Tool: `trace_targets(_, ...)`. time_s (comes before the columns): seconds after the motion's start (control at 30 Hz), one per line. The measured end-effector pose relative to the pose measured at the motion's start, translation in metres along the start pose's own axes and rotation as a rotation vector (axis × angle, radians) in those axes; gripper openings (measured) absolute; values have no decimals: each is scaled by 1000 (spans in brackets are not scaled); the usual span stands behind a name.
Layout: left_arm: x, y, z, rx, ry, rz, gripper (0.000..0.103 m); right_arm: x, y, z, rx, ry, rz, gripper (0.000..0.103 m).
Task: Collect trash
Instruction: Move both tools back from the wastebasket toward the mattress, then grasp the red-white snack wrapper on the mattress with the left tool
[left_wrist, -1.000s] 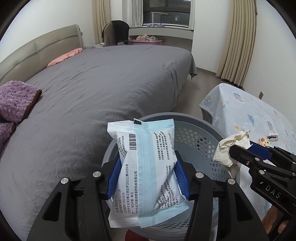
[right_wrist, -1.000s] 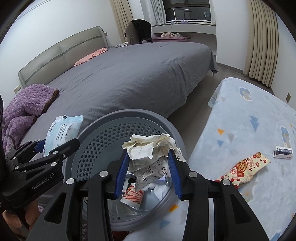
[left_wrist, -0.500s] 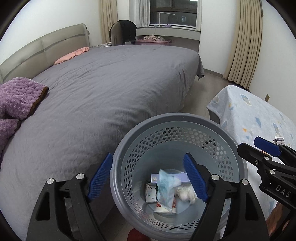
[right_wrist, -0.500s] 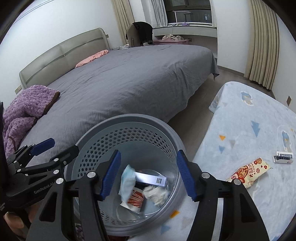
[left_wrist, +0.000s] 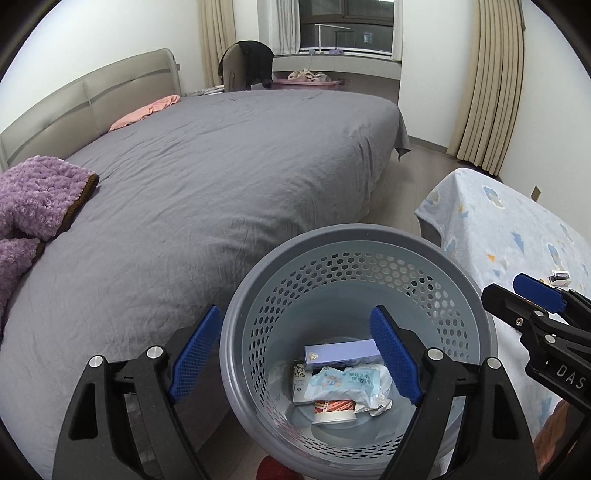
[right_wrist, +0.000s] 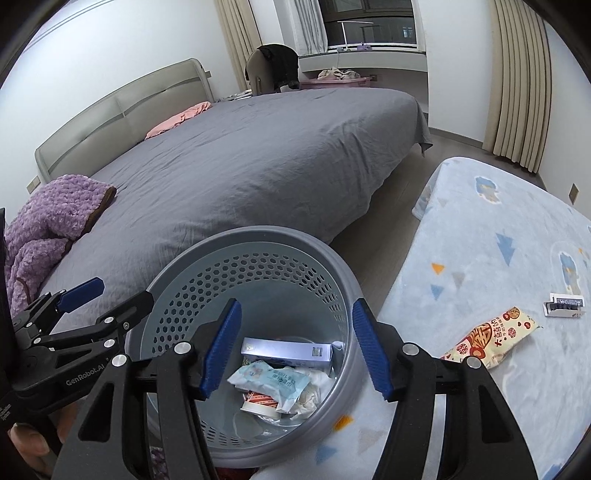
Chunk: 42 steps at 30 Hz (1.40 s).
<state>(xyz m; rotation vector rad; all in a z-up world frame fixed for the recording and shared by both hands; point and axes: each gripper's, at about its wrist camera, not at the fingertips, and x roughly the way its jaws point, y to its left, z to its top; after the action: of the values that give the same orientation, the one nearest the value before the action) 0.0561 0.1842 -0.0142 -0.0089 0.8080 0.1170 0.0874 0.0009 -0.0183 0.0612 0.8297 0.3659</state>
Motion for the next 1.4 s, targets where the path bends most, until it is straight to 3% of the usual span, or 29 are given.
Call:
trace_targets(0.4,-1,-8,0,13,-4,-5,92,-14,-20,-7,35,-4,-34,60)
trace_targets(0.6,-1,-30,1,52,-2,-20,93,-32,-57,-18,100,-2,-82,62)
trace_targets(0.87,-8,-77,4,110,-16,-81,93,-71,-113,-28,161,-10,-175,62)
trace_targets(1.1,-15,-133,5,180,-31,-185,94,-104,-166,-37,209,5,-266,62)
trace_targets(1.4,6,-201,0,253,43,-289,95,-131,-218,-46,263,16,-341,62)
